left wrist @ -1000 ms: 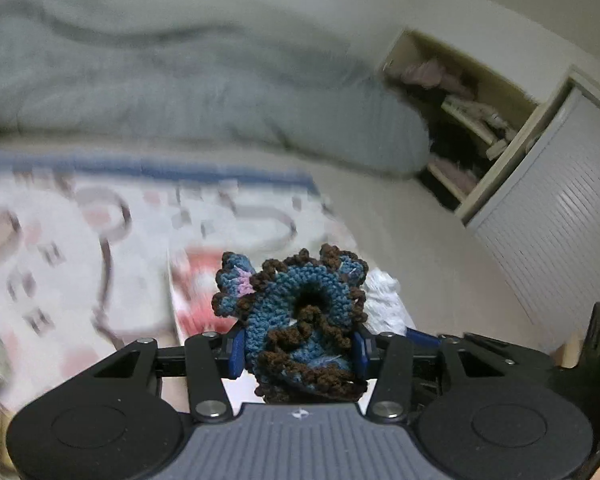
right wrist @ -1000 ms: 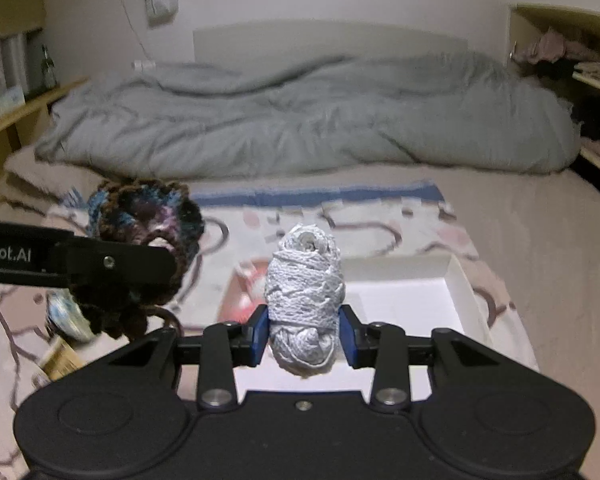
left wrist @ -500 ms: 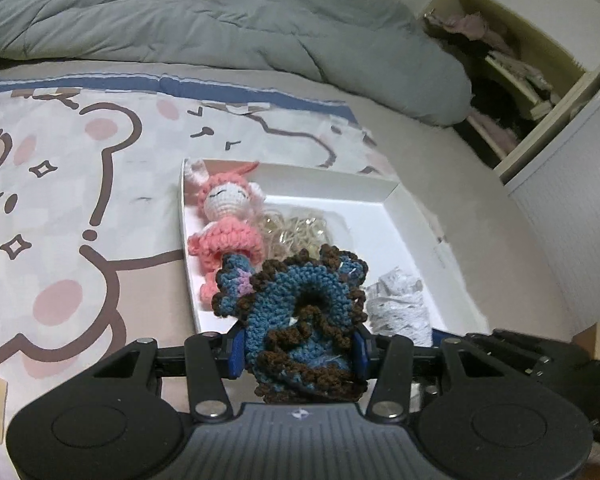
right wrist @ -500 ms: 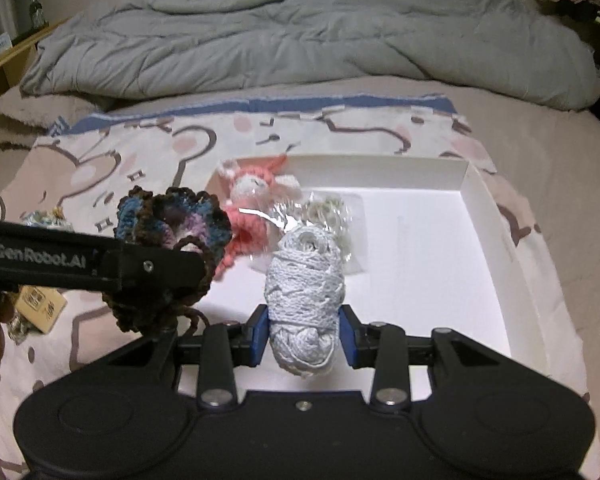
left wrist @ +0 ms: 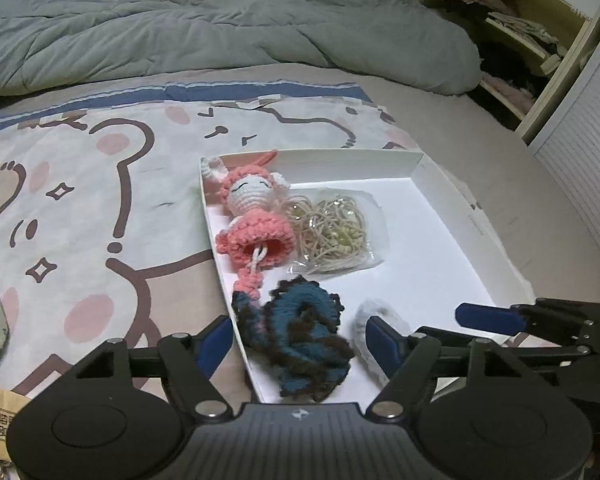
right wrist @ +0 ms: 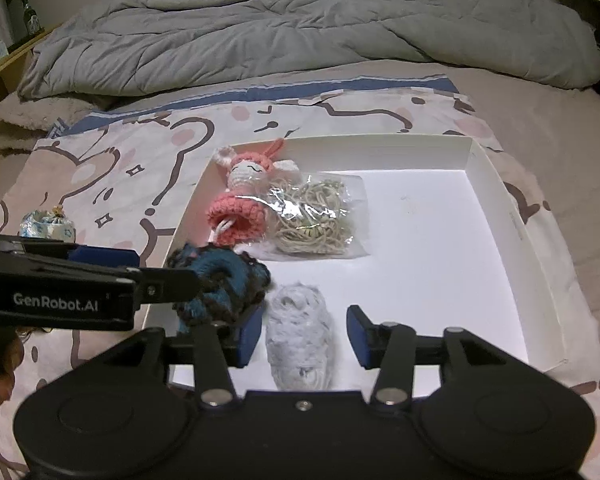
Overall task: Organize objects
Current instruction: 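Lower the scrunchie and yarn ball into the box and open both grippers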
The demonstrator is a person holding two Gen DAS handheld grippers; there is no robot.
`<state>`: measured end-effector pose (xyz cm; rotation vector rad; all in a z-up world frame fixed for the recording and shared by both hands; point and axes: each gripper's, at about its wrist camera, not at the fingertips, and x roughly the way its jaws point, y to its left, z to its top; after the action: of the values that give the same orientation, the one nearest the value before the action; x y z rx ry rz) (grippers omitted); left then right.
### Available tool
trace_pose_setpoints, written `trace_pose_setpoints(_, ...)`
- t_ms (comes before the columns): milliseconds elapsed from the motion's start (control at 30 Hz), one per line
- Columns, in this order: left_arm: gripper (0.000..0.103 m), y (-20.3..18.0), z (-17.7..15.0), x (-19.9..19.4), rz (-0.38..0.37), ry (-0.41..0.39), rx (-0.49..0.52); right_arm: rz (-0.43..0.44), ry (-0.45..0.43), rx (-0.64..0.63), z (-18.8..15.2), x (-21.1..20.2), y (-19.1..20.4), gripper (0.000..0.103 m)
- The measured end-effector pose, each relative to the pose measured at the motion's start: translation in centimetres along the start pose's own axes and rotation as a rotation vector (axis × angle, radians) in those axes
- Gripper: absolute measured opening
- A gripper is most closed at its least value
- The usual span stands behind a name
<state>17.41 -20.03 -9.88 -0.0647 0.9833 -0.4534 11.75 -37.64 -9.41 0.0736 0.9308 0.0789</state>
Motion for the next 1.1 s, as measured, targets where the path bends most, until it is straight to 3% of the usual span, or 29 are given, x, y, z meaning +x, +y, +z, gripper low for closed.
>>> trace_pose_setpoints(800, 0.076, 0.0, -0.3, -2.3, 0.023, -0.006, 0.051, -0.037, -0.038, 0.038, -0.3, -2.3, -0.9, 0.051)
trace_pose_setpoints(1100, 0.083, 0.2, -0.7, -4.5, 0.042, -0.031, 0.062, -0.050, -0.079, 0.065, -0.4, -4.2, -0.8, 0.052)
